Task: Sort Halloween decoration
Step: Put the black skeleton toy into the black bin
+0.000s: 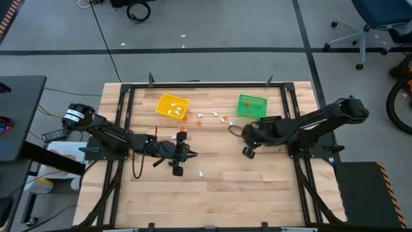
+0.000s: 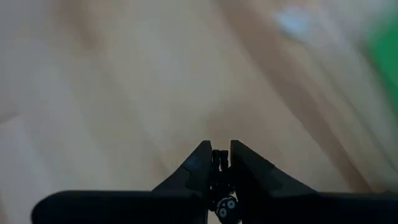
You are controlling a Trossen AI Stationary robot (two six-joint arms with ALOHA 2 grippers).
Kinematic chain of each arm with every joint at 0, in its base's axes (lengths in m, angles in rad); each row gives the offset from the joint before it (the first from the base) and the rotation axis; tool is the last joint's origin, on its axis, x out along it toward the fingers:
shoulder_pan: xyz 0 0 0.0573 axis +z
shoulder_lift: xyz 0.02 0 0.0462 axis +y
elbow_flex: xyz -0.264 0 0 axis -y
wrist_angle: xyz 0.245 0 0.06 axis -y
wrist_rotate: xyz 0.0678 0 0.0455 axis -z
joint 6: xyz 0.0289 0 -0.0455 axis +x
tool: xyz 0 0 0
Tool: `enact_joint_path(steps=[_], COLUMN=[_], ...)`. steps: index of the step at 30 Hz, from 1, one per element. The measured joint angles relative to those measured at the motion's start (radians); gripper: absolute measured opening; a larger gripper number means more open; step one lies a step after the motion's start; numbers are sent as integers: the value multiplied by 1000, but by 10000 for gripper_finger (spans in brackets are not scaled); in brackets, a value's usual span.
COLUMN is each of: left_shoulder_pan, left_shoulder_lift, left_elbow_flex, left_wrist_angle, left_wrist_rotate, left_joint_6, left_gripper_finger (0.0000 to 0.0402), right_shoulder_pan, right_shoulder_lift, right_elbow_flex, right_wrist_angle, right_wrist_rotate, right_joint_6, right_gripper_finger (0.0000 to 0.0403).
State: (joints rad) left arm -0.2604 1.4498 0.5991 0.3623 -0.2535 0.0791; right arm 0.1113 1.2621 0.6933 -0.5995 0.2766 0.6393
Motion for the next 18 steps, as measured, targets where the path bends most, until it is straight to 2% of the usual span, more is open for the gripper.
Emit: enact_joint_path(steps=[6, 11, 18], left_shoulder_pan=[17, 17, 17], left_shoulder_lift=[0, 0, 0], left_elbow_flex=[0, 0, 0], left_wrist_angle=[8, 8, 3], left_wrist_rotate=[0, 0, 0], left_joint_6=[15, 15, 20], left_gripper_finger=[0, 0, 0], right_shoulder_pan=[-22, -23, -52], right_shoulder_lift=[-77, -99, -91], right_elbow_flex=[0, 0, 0], right_wrist_angle=[-220, -331, -501], right_wrist_rotate=[49, 100, 115], right_joint_6=[206, 305, 403], right_gripper_finger=[56, 57, 58])
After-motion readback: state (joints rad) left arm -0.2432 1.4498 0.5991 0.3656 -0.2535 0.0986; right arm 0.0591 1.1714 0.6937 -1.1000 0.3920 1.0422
